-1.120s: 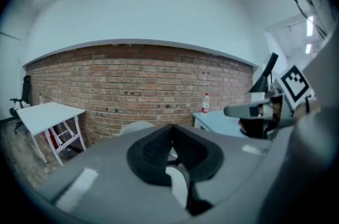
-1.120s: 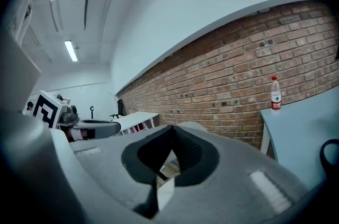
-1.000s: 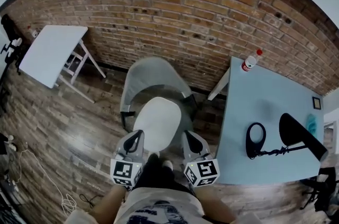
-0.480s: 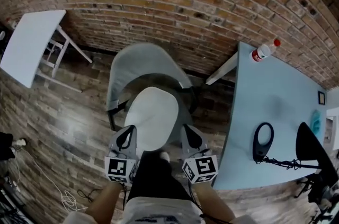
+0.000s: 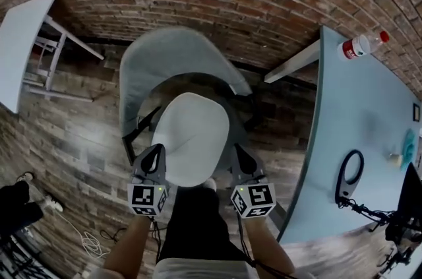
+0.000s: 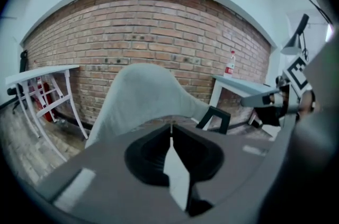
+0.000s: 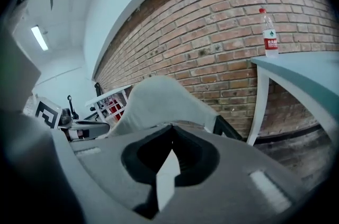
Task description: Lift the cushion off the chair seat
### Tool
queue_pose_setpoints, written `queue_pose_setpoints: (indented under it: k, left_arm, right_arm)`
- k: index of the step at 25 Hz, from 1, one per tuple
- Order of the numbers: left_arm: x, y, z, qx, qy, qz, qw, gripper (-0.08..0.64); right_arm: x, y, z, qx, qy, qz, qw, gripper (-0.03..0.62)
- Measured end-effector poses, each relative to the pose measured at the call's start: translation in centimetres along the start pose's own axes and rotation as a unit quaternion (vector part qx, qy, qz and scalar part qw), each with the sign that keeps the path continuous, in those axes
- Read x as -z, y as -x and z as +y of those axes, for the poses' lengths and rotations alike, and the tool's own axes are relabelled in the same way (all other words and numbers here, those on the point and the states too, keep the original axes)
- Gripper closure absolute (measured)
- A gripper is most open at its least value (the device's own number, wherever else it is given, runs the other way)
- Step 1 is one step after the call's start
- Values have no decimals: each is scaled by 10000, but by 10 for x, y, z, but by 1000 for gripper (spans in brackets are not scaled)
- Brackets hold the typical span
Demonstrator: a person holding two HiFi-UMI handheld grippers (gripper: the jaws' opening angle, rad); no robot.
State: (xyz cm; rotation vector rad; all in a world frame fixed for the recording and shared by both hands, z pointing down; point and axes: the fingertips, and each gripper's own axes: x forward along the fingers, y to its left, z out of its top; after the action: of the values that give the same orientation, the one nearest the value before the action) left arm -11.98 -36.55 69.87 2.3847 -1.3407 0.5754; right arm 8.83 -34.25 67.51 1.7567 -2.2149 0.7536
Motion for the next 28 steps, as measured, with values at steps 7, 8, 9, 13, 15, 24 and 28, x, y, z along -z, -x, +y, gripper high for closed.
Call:
queue_pose_setpoints:
  k: [7,8,9,13,15,24,28]
  left_arm:
    - [59,-52,25,-24,-39,339,9994,540]
    - [68,-59,27,-15,-48,389,9992,524]
    - [76,-66,30,-5,-57,436,9990,507]
    - [106,-88,38,73,-38,613,9981,471]
    - [118,-98,40,146,-16,676,9976,429]
    - [165,-131,54,172,220,1100,9935,303]
    - [178,-139,65,99,371,1279,9910,259]
  right_arm:
    - [53,-49,-29,385,-82,212,9990,591]
    - [61,-55,-34,454,-127,260,9985,591]
    - [68,-59,-38,515,-177,305,9980,591]
    - [97,-76,-49,689,-235,513,9960,588]
    - [112,-85,-53,685,-321,633,9951,525]
    - [172,-119,-70,719,-673,1078,9893,412]
    - [193,-129,-71,697,-864,1273,9856,348]
